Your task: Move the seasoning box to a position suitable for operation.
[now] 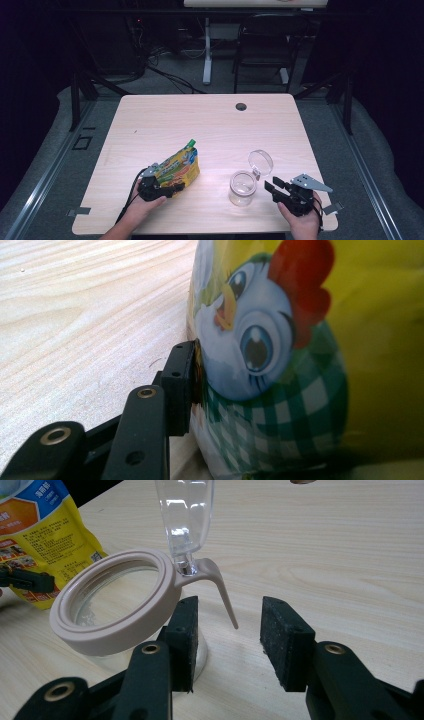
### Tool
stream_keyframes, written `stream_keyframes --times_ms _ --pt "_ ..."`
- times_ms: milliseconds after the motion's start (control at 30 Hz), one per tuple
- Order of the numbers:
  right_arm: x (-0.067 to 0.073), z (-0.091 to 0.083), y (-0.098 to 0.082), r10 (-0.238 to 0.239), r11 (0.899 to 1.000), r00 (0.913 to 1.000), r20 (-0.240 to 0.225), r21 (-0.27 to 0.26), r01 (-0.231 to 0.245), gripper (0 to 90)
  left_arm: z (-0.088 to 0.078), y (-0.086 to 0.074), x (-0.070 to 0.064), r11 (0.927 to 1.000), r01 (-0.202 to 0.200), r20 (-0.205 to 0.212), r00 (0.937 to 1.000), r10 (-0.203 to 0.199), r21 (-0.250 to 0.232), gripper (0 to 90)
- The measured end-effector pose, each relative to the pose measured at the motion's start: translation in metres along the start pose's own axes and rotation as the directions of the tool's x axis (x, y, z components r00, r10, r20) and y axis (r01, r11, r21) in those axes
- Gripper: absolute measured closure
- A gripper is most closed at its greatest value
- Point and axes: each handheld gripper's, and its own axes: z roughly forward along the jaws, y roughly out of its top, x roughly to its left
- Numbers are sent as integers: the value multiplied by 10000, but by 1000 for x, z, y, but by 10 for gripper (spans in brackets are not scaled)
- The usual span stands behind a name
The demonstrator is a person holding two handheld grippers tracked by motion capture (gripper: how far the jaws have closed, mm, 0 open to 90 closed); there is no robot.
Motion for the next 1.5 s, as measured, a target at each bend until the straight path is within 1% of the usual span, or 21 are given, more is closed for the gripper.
stream_keyframes --times_ms 100,167,200,267,333,433,567,633,700,900,933,1000,1067,1133,1200,1233,1267,1300,1400,1500 --pt "0 0 0 -1 10000 10000 -15 -32 1 588 1 0 0 10000 -45 8 10000 45 -73 577" --pt "0 0 0 -2 10000 10000 -15 -32 2 588 1 0 0 9997 39 -38 10000 -40 -259 547" --pt "0 -1 0 -16 10000 10000 10 -8 16 588 2 0 0 9995 98 -1 10000 -98 -293 530" --pt "0 -1 0 -10 10000 10000 -4 -24 10 587 3 0 0 9991 182 -71 9998 -185 -386 506" --pt "0 -1 0 22 10000 10000 -8 -35 -22 585 5 -1 0 9989 248 -113 9996 -253 -394 474" --pt "-1 -1 0 4 10000 10000 17 -21 -4 584 5 -1 1 9988 255 -142 9996 -261 -406 453" --pt "0 -2 -1 4 10000 10000 42 7 -4 584 6 -1 1 9987 269 -89 9996 -273 -422 458" --pt "0 -2 -1 -2 10000 10000 20 3 2 583 7 -1 1 9985 296 -28 9996 -298 -455 487" --pt "0 -2 -1 -4 10000 10000 23 7 4 583 7 -1 0 9990 192 32 9998 -191 -409 528" --pt "-1 -3 -2 119 9999 9999 64 -68 -118 582 7 -1 0 9991 2 -117 9999 -7 -428 555" --pt "-1 -4 -2 77 10000 9999 104 -9 -77 582 7 -1 -1 9990 -11 -125 9999 5 -451 562" --pt "-1 -4 -2 66 10000 9999 110 -27 -66 582 7 -1 0 9990 1 -153 9999 -8 -441 568" --pt "-1 -5 -2 64 10000 9999 105 -30 -64 582 7 -1 1 9990 34 -96 9999 -39 -454 574" --pt "-1 -5 -2 77 10000 9999 114 -28 -76 582 7 -1 0 9990 -3 -174 9998 -5 -456 578" --pt "-1 -5 -2 76 10000 9999 118 -26 -75 582 7 0 0 9990 -2 -152 9999 -5 -452 581" --pt "-1 -5 -2 78 10000 9999 116 -20 -77 582 7 0 1 9988 77 -123 9999 -83 -483 582" --pt "-1 -5 -2 61 10000 9999 111 -29 -61 582 6 0 1 9988 107 -157 9998 -115 -482 584" --pt "-1 -5 -2 61 10000 9999 100 -51 -60 582 5 0 2 9989 55 -205 9998 -64 -458 585" --pt "-1 -5 -2 32 10000 10000 87 -92 -31 583 4 0 3 9988 195 -284 9994 -208 -449 586" --pt "0 -6 -2 -61 9997 9999 100 -245 64 584 3 1 3 9992 52 -366 9993 -66 -396 588"
